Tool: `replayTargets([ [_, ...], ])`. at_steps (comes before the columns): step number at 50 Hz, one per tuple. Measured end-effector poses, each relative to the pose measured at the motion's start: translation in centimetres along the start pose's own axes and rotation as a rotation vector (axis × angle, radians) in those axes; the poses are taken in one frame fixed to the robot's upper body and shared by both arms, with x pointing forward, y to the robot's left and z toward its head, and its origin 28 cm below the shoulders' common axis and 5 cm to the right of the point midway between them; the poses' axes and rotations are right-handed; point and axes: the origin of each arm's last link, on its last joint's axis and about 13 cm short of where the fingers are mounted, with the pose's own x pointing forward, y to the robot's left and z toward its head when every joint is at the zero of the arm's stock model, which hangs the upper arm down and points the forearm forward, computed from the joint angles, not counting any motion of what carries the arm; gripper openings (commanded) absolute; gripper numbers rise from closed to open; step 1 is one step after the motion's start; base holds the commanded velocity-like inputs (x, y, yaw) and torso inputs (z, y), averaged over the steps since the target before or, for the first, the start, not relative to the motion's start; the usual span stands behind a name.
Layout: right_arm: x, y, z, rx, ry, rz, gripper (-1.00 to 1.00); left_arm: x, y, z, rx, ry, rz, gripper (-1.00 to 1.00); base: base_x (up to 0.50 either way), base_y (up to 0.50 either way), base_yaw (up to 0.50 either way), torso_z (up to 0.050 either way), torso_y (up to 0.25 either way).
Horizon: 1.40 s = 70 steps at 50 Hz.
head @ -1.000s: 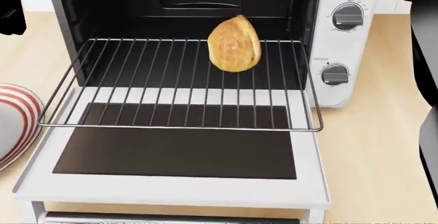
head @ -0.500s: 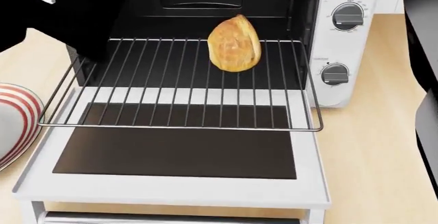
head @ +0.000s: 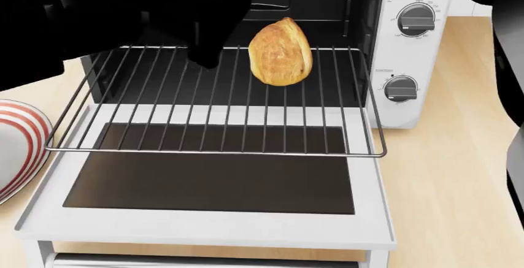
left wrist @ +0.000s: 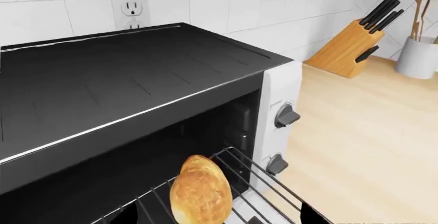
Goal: Pick the bread from the rack and place it on the plate on the counter.
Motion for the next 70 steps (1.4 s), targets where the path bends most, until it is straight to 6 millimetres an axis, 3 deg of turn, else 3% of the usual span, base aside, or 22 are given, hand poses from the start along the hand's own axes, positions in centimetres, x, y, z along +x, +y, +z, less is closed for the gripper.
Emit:
replayTargets([
  [17,-0.3,-0.4,-0.5,0.004,0.004,-0.006,1.00,5.2,0.4,-0.5,-0.032,0.075,-0.050,1.00,0.00,0.00,0.00,0.000,0.000],
  [31,-0.5,-0.8,-0.6,-0.001,0.004,-0.012,1.00,7.9,0.3,-1.9,-0.040,0.147,-0.084,1.00,0.00,0.00,0.00,0.000,0.000],
  [49,-0.3,-0.8,-1.9,0.008,0.021,-0.013,1.00,8.7,1.0,-3.5,-0.060,0.179,-0.049,1.00,0.00,0.00,0.00,0.000,0.000],
  [60,-0.2,-0.7,-2.5,0.013,0.030,-0.009,1.00,8.7,1.5,-3.5,-0.054,0.154,-0.021,1.00,0.00,0.00,0.00,0.000,0.000],
  [70,-0.3,-0.7,-2.5,0.014,0.031,-0.008,1.00,8.8,1.5,-2.9,-0.021,0.120,-0.024,1.00,0.00,0.00,0.00,0.024,-0.201],
])
